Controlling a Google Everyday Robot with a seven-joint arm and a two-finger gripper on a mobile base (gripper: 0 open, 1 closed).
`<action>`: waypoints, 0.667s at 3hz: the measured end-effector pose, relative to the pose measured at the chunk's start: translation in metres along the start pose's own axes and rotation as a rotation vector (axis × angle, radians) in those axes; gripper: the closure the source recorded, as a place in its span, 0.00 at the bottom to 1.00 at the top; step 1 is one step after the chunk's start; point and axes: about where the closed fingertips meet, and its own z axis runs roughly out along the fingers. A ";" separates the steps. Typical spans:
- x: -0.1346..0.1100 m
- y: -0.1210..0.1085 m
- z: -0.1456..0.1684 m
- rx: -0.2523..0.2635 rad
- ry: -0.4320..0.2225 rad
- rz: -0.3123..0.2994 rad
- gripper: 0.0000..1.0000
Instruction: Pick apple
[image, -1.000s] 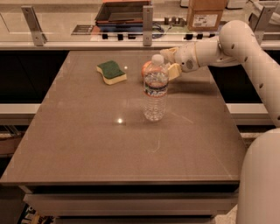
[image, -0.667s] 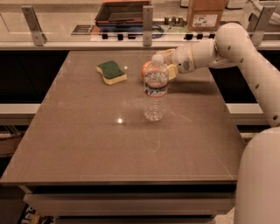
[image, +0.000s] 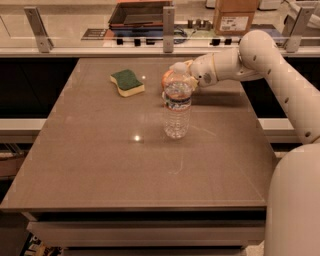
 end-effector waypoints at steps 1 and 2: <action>0.000 0.001 0.003 -0.005 -0.001 0.000 0.41; -0.001 0.002 0.007 -0.011 -0.001 0.000 0.64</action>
Offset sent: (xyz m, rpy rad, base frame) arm -0.0002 0.0027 -0.0008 0.0011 0.0017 0.0041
